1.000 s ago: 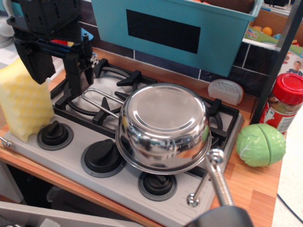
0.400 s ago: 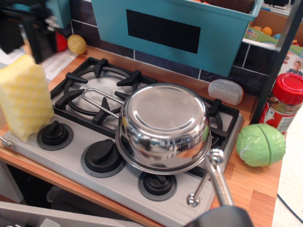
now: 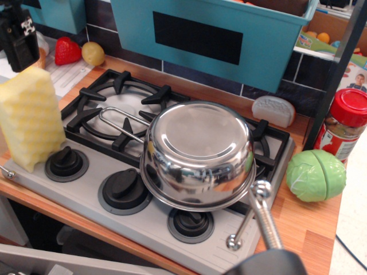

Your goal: Wipe pot with sponge

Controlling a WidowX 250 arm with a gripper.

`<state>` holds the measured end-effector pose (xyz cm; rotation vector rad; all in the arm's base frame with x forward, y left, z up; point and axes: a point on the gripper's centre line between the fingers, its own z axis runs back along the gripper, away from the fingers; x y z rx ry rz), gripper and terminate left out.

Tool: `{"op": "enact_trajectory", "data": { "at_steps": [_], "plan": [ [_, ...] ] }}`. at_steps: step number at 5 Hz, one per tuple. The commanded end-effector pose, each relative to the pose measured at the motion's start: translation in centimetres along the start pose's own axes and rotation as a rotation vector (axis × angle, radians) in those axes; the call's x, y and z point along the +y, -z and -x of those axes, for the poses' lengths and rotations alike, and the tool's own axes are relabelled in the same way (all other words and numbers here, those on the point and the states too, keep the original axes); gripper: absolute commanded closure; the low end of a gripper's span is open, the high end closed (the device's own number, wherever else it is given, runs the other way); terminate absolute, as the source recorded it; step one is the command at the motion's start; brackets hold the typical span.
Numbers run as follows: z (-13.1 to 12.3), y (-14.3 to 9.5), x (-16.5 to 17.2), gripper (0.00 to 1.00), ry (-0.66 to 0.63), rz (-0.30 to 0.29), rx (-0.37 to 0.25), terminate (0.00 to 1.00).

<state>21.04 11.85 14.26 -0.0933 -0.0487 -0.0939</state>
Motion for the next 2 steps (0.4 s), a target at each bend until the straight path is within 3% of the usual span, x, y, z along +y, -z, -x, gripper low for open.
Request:
{"op": "enact_trajectory", "data": {
  "at_steps": [1,2],
  "plan": [
    [-0.3,2.4,0.5,0.00,0.040,-0.007,-0.011,0.00],
    [-0.3,4.1,0.5,0.00,0.045,-0.047,-0.048,0.00]
  ]
}}
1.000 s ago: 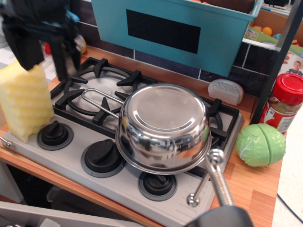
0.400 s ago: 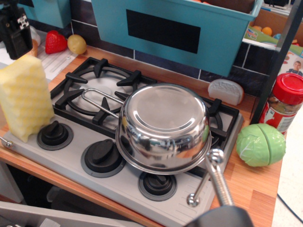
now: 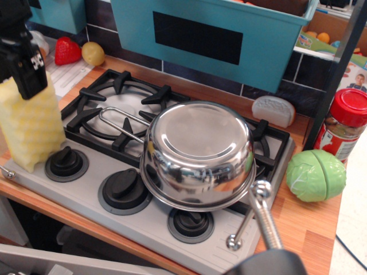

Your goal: Wipe pot with sponge

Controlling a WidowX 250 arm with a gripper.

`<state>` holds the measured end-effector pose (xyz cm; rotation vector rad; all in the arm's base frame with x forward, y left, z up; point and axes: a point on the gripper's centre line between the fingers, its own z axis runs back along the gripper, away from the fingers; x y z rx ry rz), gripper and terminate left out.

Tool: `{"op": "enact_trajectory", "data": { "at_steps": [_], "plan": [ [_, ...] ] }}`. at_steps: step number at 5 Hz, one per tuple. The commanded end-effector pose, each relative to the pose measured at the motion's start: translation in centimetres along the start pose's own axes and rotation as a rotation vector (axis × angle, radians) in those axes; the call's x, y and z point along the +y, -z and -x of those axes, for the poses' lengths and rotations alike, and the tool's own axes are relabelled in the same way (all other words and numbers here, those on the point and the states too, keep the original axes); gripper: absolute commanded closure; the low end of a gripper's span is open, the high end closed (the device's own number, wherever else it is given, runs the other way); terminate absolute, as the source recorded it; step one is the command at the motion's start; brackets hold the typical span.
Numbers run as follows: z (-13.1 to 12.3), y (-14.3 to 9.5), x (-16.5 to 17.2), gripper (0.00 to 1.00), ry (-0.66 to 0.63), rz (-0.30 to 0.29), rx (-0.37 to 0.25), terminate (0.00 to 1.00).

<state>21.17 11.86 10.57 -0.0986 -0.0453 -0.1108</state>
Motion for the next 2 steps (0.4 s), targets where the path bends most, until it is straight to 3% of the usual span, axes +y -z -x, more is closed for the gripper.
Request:
{"op": "enact_trajectory", "data": {
  "at_steps": [1,2],
  "plan": [
    [-1.0,0.7,0.6,1.00,-0.008,-0.048,-0.065,0.00],
    [-2.8,-1.5,-0.4,1.00,-0.057,0.002,-0.093,0.00]
  ]
}}
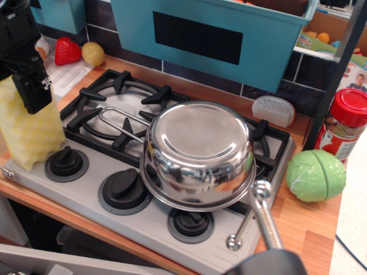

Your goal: Wipe pot with sponge

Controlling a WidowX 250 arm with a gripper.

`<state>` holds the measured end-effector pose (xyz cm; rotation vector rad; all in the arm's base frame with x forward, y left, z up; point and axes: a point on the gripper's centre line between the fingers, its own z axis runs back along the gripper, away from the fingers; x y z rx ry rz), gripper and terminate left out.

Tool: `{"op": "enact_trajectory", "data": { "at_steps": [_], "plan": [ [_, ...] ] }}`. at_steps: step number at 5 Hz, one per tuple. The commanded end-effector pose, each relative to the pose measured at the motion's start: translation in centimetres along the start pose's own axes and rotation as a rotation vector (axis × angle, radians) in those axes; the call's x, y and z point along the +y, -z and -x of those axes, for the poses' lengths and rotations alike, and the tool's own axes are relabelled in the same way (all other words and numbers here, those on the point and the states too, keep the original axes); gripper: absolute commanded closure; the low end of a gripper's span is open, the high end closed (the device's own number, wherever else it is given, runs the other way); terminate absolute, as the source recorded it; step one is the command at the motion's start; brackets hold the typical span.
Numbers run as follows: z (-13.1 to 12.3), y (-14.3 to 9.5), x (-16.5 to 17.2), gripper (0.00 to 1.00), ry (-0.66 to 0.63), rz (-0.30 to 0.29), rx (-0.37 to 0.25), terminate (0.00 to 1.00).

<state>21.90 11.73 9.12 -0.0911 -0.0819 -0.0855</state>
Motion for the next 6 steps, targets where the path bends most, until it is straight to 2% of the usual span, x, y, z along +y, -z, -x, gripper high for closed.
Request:
{"op": "enact_trajectory", "data": {
  "at_steps": [1,2,3,4,5,6],
  "plan": [
    [-3.4,-5.5,-4.0,1.00,-0.074,0.075,-0.091,0.00],
    [-4.1,-7.6,-8.3,1.00,-0.100,0.118,-0.133,0.00],
    [-4.0,-7.2,-12.1,1.00,-0.095,0.079,-0.165,0.00],
    [-4.6,-5.9,-14.8,1.00,-0.099,-0.004,-0.200,0.00],
    [-5.4,-3.2,-16.1,1.00,-0.125,-0.127,-0.251,0.00],
    [-6.1,-2.4,-18.0,1.00,-0.127,-0.131,-0.233,0.00]
  ]
}}
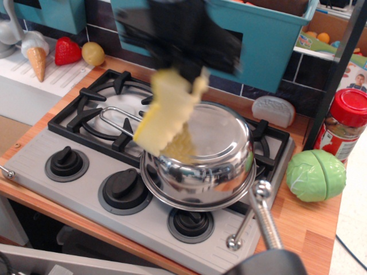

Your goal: Wipe pot with sponge

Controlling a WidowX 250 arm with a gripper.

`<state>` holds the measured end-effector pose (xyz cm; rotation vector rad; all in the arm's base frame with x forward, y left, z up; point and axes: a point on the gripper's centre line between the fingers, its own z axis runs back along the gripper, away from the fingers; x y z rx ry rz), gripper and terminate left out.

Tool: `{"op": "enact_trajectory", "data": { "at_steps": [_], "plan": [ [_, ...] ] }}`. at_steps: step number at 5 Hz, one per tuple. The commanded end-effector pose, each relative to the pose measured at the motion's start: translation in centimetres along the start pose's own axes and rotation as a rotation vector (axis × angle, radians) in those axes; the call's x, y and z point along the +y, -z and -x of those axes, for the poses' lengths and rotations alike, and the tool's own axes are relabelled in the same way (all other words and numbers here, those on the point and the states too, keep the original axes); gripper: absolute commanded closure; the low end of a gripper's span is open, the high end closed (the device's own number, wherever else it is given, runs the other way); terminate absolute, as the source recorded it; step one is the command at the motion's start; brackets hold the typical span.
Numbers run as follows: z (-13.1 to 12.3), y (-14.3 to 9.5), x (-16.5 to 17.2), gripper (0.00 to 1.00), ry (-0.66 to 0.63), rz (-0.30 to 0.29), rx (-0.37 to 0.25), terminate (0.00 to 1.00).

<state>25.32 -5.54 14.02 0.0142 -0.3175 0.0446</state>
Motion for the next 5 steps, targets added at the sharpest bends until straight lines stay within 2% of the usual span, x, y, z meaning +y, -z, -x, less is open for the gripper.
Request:
{"op": "enact_trajectory", "data": {
  "at_steps": [1,2,3,4,5],
  "plan": [
    [-1.0,-0.3,-3.8,1.00,-0.046,0.113,0.029,0.00],
    [-1.2,-1.6,-6.0,1.00,-0.091,0.363,0.004,0.00],
    [-1.7,-1.7,-8.5,1.00,-0.134,0.480,0.012,0.00],
    [-2.0,-1.6,-10.2,1.00,-0.154,0.471,0.040,0.00],
    [-1.6,-2.4,-8.6,1.00,-0.160,0.459,0.042,1.00]
  ]
}}
